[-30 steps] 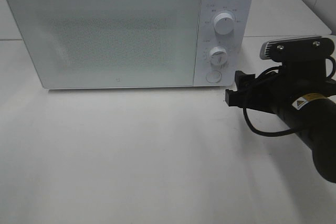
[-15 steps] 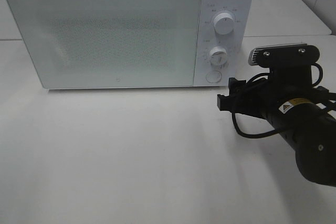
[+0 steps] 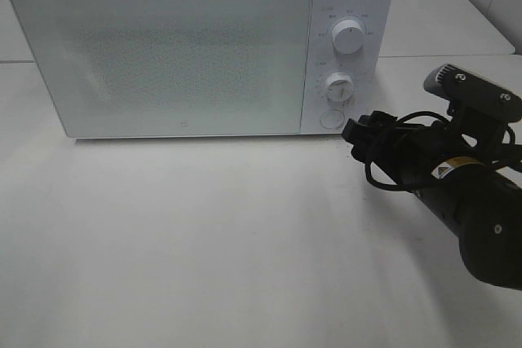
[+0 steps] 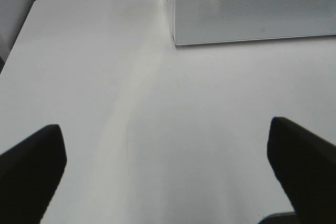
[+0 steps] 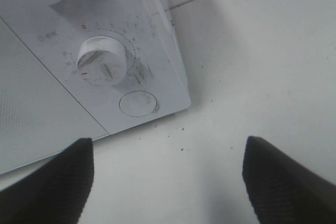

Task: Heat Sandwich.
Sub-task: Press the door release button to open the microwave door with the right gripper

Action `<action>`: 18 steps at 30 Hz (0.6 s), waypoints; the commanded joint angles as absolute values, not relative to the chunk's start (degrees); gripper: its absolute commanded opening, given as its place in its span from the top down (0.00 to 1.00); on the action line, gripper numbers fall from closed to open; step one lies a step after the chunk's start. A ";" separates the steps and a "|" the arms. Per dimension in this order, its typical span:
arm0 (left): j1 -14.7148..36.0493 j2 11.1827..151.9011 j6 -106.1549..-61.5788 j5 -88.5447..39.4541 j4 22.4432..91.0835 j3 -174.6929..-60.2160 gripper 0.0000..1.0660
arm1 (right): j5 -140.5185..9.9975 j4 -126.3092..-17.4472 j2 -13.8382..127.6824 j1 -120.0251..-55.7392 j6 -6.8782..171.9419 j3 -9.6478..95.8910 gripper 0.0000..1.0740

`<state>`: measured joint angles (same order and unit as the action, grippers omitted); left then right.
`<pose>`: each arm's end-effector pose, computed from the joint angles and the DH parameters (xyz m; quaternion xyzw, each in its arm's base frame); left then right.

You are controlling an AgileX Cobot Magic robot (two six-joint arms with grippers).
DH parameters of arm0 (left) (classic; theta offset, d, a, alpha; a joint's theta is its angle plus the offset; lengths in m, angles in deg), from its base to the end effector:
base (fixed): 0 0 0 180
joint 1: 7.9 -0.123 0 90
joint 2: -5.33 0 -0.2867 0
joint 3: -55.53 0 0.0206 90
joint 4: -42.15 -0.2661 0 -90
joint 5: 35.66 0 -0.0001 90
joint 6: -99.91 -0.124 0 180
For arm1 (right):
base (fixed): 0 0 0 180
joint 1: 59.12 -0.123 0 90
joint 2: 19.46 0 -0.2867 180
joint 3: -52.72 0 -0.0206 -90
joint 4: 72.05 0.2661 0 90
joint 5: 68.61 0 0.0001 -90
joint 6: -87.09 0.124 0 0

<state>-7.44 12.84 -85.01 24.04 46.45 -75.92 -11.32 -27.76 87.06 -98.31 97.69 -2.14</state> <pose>0.0364 -0.0083 0.2724 0.0409 0.8454 -0.0168 0.5324 0.2616 0.1193 0.1125 0.1643 0.7955 0.1266 0.5693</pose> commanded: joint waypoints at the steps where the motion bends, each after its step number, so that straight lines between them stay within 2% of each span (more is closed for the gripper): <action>1: -7.55 11.53 -85.07 23.12 46.91 -75.74 0.03 | -12.52 -28.05 87.17 -98.60 106.11 -1.40 0.29; 10: -7.55 11.53 -85.07 23.12 46.91 -75.74 0.03 | -12.52 -28.33 87.17 -98.60 134.36 -1.40 0.33; 18: -7.55 11.53 -85.07 23.12 46.91 -75.74 0.03 | -12.52 -28.33 87.17 -98.60 155.84 -1.40 0.50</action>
